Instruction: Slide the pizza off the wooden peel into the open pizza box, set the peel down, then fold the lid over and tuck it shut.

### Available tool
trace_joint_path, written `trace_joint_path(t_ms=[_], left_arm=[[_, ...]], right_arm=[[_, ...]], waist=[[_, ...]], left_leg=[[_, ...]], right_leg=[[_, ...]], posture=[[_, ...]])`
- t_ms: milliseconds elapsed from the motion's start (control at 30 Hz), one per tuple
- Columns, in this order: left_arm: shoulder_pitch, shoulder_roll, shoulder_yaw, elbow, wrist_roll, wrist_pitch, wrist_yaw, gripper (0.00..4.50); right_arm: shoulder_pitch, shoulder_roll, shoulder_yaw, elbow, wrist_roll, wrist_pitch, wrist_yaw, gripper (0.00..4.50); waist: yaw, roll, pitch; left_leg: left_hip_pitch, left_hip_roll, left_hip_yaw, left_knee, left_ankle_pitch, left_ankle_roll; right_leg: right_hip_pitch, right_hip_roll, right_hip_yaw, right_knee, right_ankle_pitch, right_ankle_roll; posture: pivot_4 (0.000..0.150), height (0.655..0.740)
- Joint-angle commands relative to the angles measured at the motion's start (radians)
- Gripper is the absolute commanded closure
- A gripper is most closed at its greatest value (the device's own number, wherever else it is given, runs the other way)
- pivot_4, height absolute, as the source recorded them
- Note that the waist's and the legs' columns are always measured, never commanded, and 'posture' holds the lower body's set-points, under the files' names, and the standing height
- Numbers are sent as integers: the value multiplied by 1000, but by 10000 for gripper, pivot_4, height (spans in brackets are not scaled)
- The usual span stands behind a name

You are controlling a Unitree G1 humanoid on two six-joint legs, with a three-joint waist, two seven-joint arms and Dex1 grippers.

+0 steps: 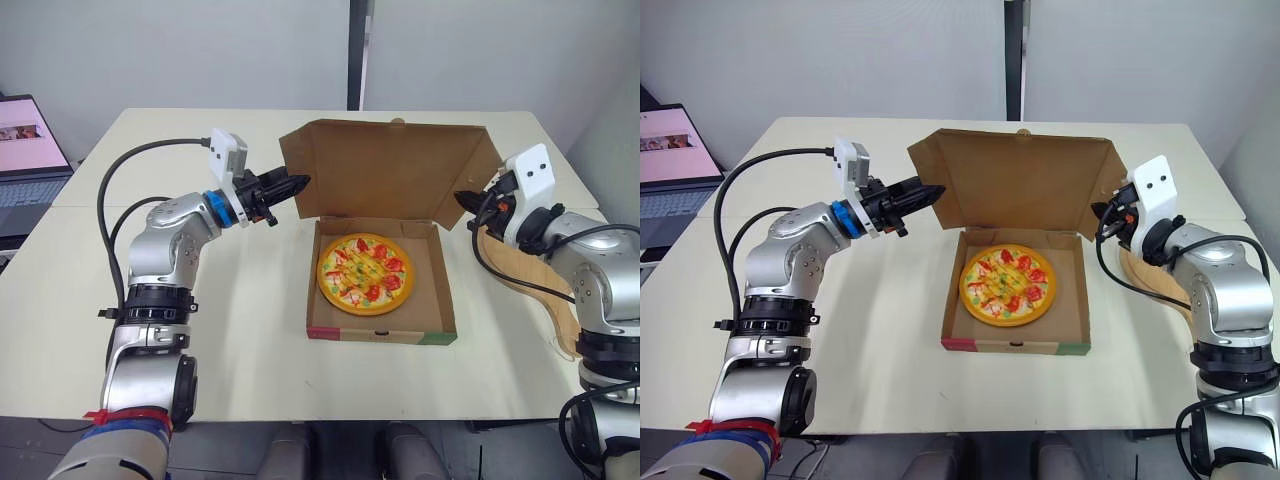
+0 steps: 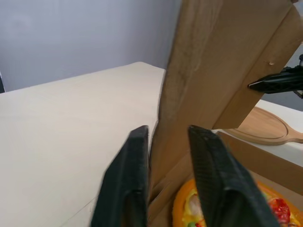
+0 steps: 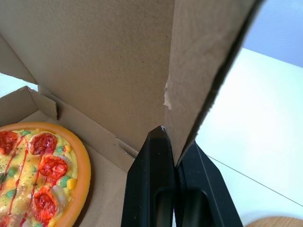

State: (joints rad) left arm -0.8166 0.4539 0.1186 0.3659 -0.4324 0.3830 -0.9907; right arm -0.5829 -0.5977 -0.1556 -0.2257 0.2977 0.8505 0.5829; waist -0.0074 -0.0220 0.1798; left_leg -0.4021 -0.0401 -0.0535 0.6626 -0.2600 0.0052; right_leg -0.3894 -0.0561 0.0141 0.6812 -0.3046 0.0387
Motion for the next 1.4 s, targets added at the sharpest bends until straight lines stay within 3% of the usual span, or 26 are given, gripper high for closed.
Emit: trace_joint_path(t_ms=[33, 300, 500, 867, 1100, 1400], left_arm=[[-13, -5, 3, -28, -8, -14, 8, 43741], [9, 22, -11, -147, 7, 57, 74, 44666], [-24, -19, -58, -208, 9, 160, 161, 44666], [-129, -147, -75, -72, 27, 164, 219, 44666], [-140, -205, -73, -73, 26, 207, 273, 44666], [-57, -248, -40, -224, -17, 321, 369, 44666]], right_arm=[[-29, -15, -1, -18, 16, -20, 4, 45000], [-32, 4, -9, -74, 11, 20, -59, 45000], [-63, 10, 0, -105, 7, 90, -116, 45000], [-122, 21, 0, -108, -9, 192, -226, 45000], [-129, 94, -31, -151, 10, 278, -305, 45000], [-85, 241, -63, -291, 11, 392, -422, 45000]], waist=[[0, 0, 0], [-1, 0, 0], [2, 0, 0], [4, 0, 0], [4, 0, 0], [2, 0, 0]], left_leg=[[0, 0, 0, 0, 0, 0], [0, 0, 0, 0, 0, 0], [0, 0, 0, 0, 0, 0], [0, 0, 0, 0, 0, 0], [0, 0, 0, 0, 0, -1], [0, 0, 0, 0, 1, -2]], right_leg=[[0, 0, 0, 0, 0, 0], [0, 0, 0, 0, 0, 0], [0, 0, 0, 0, 0, 0], [0, 0, 0, 0, 0, 0], [0, 0, 0, 0, 0, 0], [-1, 0, 1, 1, 0, 0]], posture=[[1500, 7318], [1500, 7318], [1500, 7318], [1500, 7318], [1500, 7318], [1500, 7318]])
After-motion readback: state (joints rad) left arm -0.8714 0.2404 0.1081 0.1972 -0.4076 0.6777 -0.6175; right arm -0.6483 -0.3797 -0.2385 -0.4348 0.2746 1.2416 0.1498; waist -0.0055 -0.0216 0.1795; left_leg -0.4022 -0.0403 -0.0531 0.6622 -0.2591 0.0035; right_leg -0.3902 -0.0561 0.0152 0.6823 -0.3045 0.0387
